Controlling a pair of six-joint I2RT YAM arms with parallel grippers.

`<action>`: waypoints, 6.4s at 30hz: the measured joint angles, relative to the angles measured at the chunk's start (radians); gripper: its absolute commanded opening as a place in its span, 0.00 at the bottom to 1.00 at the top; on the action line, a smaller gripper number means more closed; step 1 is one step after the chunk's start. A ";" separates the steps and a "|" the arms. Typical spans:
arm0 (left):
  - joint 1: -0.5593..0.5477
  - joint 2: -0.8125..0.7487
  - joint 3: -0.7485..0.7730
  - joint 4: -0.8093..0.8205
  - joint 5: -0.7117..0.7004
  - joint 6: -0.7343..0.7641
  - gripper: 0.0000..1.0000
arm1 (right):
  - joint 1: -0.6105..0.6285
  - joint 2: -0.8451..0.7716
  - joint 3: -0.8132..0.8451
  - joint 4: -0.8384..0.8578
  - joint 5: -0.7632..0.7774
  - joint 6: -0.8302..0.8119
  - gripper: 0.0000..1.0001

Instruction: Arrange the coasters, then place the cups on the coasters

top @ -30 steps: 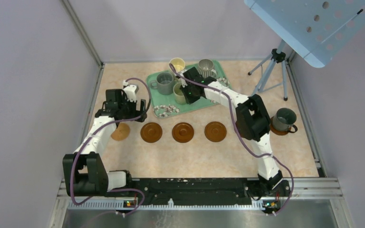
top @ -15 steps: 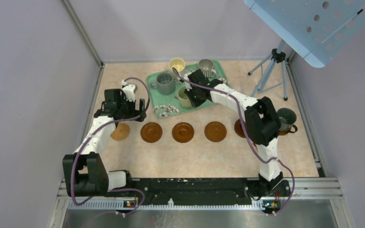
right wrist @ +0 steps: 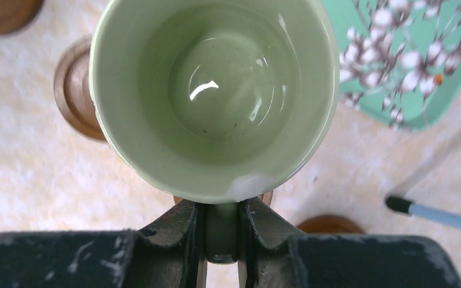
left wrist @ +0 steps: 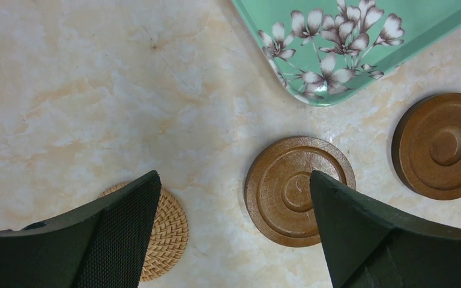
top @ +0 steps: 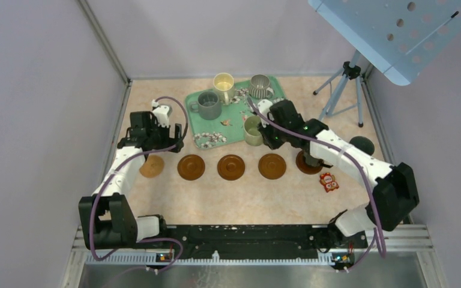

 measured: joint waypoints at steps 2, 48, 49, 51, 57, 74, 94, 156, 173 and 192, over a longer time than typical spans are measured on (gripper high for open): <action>0.000 -0.002 0.003 0.000 0.000 0.001 0.99 | -0.001 -0.065 -0.079 -0.002 0.000 -0.007 0.00; 0.001 -0.002 0.035 -0.033 0.026 0.014 0.99 | -0.080 -0.280 -0.537 0.159 -0.032 0.072 0.00; 0.001 -0.002 0.035 -0.033 0.027 0.014 0.99 | -0.080 -0.282 -0.542 0.167 -0.032 0.072 0.00; 0.001 -0.002 0.035 -0.033 0.027 0.014 0.99 | -0.080 -0.285 -0.552 0.182 -0.035 0.073 0.00; 0.001 -0.002 0.035 -0.033 0.027 0.014 0.99 | -0.080 -0.285 -0.558 0.196 -0.035 0.073 0.13; 0.001 -0.001 0.035 -0.033 0.042 0.008 0.99 | -0.080 -0.286 -0.546 0.136 -0.085 0.074 0.54; 0.001 -0.001 0.035 -0.034 0.081 0.008 0.99 | -0.110 -0.072 0.055 -0.093 -0.080 -0.054 0.78; 0.001 -0.017 0.047 -0.069 0.183 0.061 0.99 | -0.329 1.009 1.016 0.028 -0.095 -0.197 0.00; 0.008 -0.056 0.023 -0.045 0.175 0.048 0.99 | -0.282 0.786 0.684 0.064 -0.134 -0.142 0.00; 0.023 -0.055 0.014 -0.027 0.172 0.027 0.99 | -0.093 0.466 0.441 0.113 -0.098 -0.040 0.00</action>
